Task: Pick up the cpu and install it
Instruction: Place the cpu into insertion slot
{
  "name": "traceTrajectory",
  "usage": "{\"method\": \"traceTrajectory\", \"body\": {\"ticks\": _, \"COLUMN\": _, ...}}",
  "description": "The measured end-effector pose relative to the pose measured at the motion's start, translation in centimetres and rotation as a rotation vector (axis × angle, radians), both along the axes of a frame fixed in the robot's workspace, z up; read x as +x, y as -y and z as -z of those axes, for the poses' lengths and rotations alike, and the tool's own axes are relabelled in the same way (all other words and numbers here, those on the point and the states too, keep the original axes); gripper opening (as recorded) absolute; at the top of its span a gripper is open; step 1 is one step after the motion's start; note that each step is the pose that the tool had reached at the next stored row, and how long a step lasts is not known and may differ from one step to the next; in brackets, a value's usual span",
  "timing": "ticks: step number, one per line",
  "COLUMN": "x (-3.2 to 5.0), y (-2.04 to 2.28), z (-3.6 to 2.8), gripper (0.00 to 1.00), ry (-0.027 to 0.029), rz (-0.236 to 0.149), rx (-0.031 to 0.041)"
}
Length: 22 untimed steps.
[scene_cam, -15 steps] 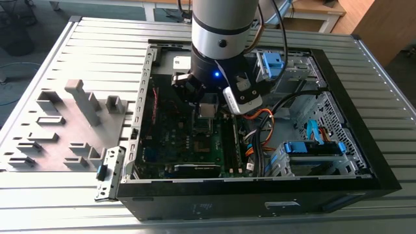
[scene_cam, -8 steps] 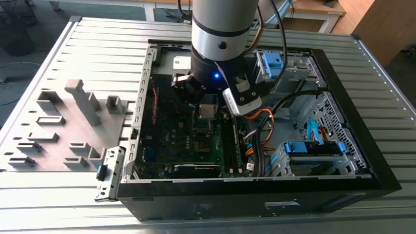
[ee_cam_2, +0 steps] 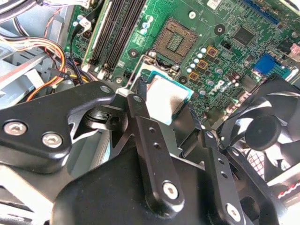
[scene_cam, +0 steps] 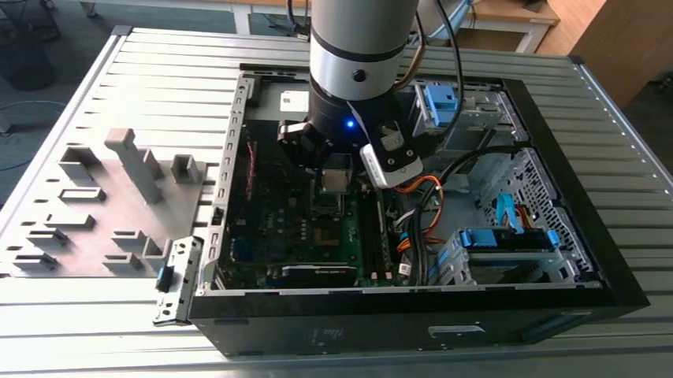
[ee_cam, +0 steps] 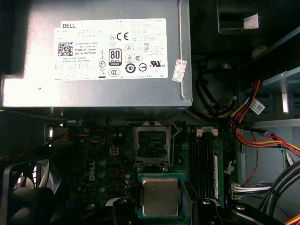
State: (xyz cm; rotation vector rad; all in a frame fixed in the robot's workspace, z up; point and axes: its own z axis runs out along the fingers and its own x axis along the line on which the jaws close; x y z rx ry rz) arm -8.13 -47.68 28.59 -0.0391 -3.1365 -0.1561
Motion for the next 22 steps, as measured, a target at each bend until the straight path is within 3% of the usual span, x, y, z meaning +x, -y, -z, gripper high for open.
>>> {"method": "traceTrajectory", "body": {"ticks": 11, "x": -0.13, "y": 0.10, "z": 0.55, "gripper": 0.47, "ry": 0.0000, "rz": 0.000, "rx": -0.0001}}
{"method": "traceTrajectory", "body": {"ticks": 22, "x": -0.34, "y": 1.02, "z": 2.17, "gripper": 0.47, "ry": 0.0002, "rz": 0.000, "rx": 0.0003}}
